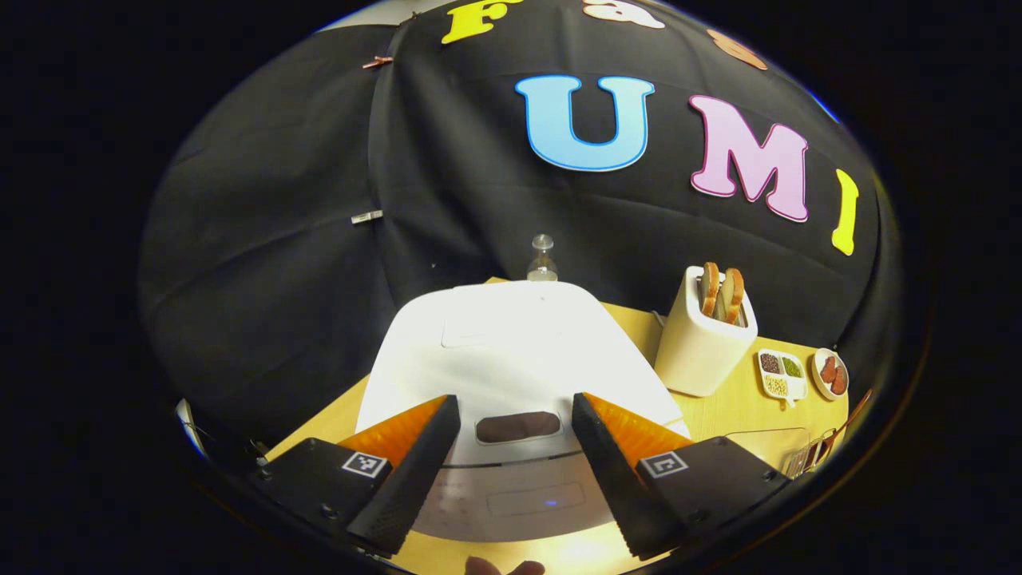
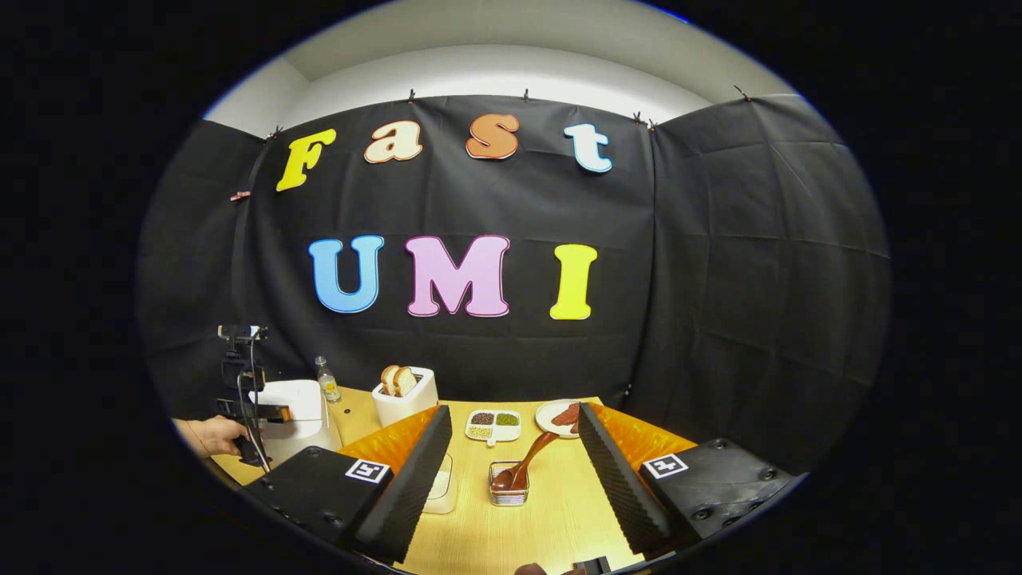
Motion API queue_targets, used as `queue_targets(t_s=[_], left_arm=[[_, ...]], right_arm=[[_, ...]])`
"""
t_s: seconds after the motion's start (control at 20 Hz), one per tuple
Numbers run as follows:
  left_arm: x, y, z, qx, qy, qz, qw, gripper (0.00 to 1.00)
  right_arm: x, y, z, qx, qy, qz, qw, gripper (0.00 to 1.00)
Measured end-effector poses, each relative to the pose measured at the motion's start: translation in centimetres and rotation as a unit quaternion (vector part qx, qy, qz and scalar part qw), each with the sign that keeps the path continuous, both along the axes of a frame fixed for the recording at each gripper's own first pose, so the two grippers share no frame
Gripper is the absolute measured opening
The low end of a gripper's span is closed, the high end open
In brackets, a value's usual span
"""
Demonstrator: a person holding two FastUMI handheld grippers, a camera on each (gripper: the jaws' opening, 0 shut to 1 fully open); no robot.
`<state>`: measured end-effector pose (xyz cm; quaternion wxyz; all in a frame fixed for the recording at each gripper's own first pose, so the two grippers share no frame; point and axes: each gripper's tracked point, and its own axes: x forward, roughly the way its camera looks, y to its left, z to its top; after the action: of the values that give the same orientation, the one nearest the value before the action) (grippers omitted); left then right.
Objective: Close the left gripper, press the button to open the rice cooker; take a wooden spoon from the chopstick holder with the right hand, scoop a spoonful of rice and pour it into the rice cooker, then put the wooden spoon back into the chopstick holder.
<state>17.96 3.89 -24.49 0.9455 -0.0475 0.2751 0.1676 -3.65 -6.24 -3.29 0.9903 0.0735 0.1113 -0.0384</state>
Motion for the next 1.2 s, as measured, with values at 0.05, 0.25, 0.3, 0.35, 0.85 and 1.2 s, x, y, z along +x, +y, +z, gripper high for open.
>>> queue_targets(t_s=[0.05,0.25,0.3,0.35,0.85,1.2], left_arm=[[0.0,-0.1,-0.3,0.001,0.006,-0.003,1.0,1.0],[-0.1,-0.2,-0.5,0.005,-0.008,0.0,1.0,1.0],[-0.1,-0.2,-0.5,0.005,-0.011,-0.001,1.0,1.0],[-0.2,-0.2,-0.4,0.004,-0.013,-0.002,1.0,1.0],[-0.8,-0.6,0.8,0.018,-0.026,-0.051,0.998,0.96],[-4.0,-2.2,8.7,0.042,-0.107,-0.121,0.986,0.96]], right_arm=[[0.1,0.1,0.2,-0.003,-0.002,0.001,1.0,0.99],[-0.1,1.7,0.2,-0.015,-0.004,0.013,1.0,0.99],[-0.2,2.0,0.2,-0.018,-0.005,0.015,1.0,0.99],[-0.3,2.1,0.3,-0.02,-0.007,0.016,1.0,0.99],[-0.6,2.0,0.4,-0.01,-0.007,0.015,1.0,0.97],[0.4,3.1,1.9,-0.011,-0.021,0.024,0.999,0.97]])
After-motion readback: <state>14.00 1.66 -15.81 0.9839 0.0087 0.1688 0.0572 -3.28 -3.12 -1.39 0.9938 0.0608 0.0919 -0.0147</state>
